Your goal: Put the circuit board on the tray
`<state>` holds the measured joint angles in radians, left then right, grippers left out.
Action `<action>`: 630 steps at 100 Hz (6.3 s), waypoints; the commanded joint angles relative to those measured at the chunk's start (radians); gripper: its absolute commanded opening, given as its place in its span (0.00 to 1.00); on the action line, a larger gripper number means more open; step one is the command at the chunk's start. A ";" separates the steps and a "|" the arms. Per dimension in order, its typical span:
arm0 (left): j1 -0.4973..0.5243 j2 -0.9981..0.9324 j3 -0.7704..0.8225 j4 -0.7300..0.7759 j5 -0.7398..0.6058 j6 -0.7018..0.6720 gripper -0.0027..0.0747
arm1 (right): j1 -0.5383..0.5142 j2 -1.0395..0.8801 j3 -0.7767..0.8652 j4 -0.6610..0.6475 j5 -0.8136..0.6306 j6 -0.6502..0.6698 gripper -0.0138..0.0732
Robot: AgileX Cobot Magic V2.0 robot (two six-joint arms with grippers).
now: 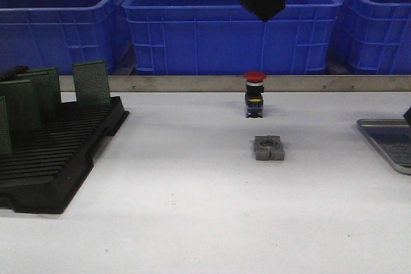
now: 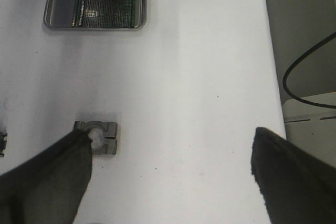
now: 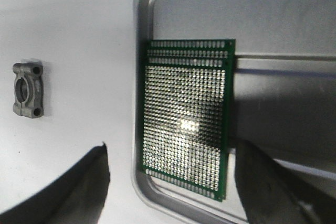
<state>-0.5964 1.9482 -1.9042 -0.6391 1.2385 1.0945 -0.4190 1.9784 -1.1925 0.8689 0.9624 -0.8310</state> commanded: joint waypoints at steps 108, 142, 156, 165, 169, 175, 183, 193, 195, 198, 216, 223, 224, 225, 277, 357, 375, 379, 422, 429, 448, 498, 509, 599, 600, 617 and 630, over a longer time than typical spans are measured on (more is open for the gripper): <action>0.197 -0.311 0.063 -0.060 -0.419 -0.372 0.78 | 0.274 -0.684 0.083 0.023 -0.302 0.000 0.78; 0.303 -0.689 0.572 -0.037 -0.830 -0.374 0.78 | 0.314 -0.938 0.220 -0.033 -0.518 -0.018 0.78; 0.352 -0.851 0.778 -0.037 -0.926 -0.374 0.78 | 0.314 -1.049 0.302 -0.033 -0.582 -0.045 0.78; 0.378 -0.940 0.885 -0.042 -0.947 -0.374 0.78 | 0.314 -1.117 0.356 -0.033 -0.584 -0.045 0.78; 0.389 -0.971 0.936 -0.055 -0.959 -0.374 0.78 | 0.314 -1.142 0.386 -0.033 -0.591 -0.045 0.78; 0.402 -1.026 1.013 -0.074 -0.998 -0.374 0.77 | 0.314 -1.190 0.437 -0.033 -0.624 -0.045 0.78; 0.410 -1.094 1.101 -0.087 -1.068 -0.374 0.76 | 0.314 -1.258 0.503 -0.029 -0.682 -0.045 0.78; 0.412 -1.191 1.200 -0.103 -1.130 -0.374 0.76 | 0.314 -1.361 0.586 -0.025 -0.738 -0.045 0.78; 0.412 -1.204 1.210 -0.106 -1.130 -0.374 0.76 | 0.314 -1.382 0.603 -0.023 -0.747 -0.045 0.78; 0.412 -1.233 1.233 -0.108 -1.130 -0.374 0.76 | 0.314 -1.408 0.623 -0.016 -0.756 -0.044 0.78; 0.412 -1.361 1.325 -0.121 -1.132 -0.374 0.76 | 0.314 -1.558 0.725 0.019 -0.748 -0.044 0.78; 0.412 -1.399 1.351 -0.121 -1.143 -0.374 0.76 | 0.314 -1.601 0.759 0.020 -0.752 -0.044 0.78; 0.412 -1.406 1.354 -0.121 -1.146 -0.374 0.76 | 0.314 -1.605 0.764 0.020 -0.755 -0.044 0.78; 0.412 -1.409 1.355 -0.121 -1.146 -0.374 0.76 | 0.314 -1.608 0.767 0.020 -0.755 -0.044 0.78; 0.412 -1.437 1.371 -0.121 -1.148 -0.374 0.64 | 0.314 -1.645 0.795 0.020 -0.801 -0.045 0.50; 0.412 -1.437 1.371 -0.121 -1.148 -0.374 0.01 | 0.314 -1.645 0.795 0.020 -0.801 -0.045 0.08; 0.412 -1.437 1.371 -0.121 -1.148 -0.374 0.01 | 0.314 -1.645 0.795 0.020 -0.801 -0.045 0.08; 0.412 -1.437 1.371 -0.121 -1.148 -0.374 0.01 | 0.314 -1.645 0.795 0.020 -0.801 -0.045 0.08; 0.412 -1.437 1.371 -0.121 -1.148 -0.374 0.01 | 0.314 -1.645 0.795 0.020 -0.801 -0.045 0.08; 0.412 -1.437 1.371 -0.121 -1.148 -0.374 0.01 | 0.314 -1.645 0.795 0.020 -0.801 -0.045 0.08; 0.412 -1.437 1.371 -0.121 -1.148 -0.374 0.01 | 0.314 -1.645 0.795 0.020 -0.801 -0.045 0.08; 0.412 -1.467 1.371 0.553 -1.142 -1.008 0.01 | 0.314 -1.645 0.795 0.020 -0.801 -0.045 0.08; 0.412 -1.498 1.373 0.706 -1.142 -1.137 0.01 | 0.314 -1.645 0.795 0.020 -0.801 -0.045 0.08; 0.448 -1.990 1.872 0.766 -1.212 -1.212 0.01 | 0.314 -1.645 0.795 0.020 -0.800 -0.045 0.08; 0.451 -1.990 1.873 0.766 -1.213 -1.212 0.01 | 0.314 -1.645 0.795 0.020 -0.800 -0.045 0.08; 0.498 -1.990 1.911 0.768 -1.255 -1.212 0.01 | 0.314 -1.645 0.795 0.020 -0.800 -0.045 0.08; 0.501 -1.990 1.911 0.771 -1.255 -1.212 0.01 | 0.314 -1.645 0.795 0.020 -0.799 -0.045 0.08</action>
<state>-0.0975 -0.0063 0.0068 0.1281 0.0767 -0.1081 -0.1075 0.3297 -0.3732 0.8684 0.2182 -0.8689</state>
